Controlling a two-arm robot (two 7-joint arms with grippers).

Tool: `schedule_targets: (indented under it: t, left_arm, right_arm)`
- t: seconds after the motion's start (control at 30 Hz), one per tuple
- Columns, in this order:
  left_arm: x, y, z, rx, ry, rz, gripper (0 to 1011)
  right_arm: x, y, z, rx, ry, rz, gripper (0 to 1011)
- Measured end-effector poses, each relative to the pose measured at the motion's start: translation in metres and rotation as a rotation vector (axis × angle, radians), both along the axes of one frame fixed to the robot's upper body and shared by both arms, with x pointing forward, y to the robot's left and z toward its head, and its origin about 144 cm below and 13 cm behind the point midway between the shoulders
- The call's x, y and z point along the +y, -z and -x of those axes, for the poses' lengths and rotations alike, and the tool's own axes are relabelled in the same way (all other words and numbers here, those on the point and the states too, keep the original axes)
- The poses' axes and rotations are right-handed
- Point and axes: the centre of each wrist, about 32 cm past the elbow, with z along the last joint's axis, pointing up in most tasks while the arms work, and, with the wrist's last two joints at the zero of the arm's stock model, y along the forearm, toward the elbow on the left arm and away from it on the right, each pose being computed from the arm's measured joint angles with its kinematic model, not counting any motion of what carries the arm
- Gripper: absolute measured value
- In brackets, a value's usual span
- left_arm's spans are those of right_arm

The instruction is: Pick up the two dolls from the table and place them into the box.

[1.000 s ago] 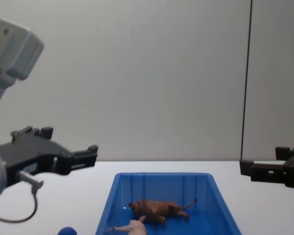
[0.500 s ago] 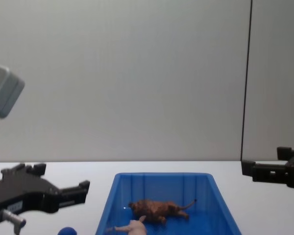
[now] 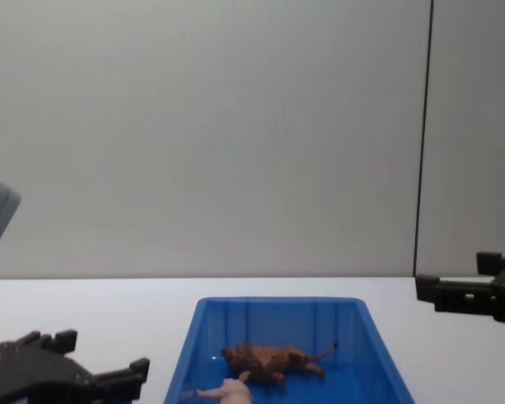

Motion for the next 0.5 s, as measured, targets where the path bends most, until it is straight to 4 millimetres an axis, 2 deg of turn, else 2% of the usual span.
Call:
schedule_targets:
  t: [0.5]
  left_arm:
    - [0.005, 0.021, -0.008, 0.052, 0.036, 0.027, 1002]
  right_arm:
    - [0.0, 0.0, 0.0, 0.001, 0.0, 0.001, 1001]
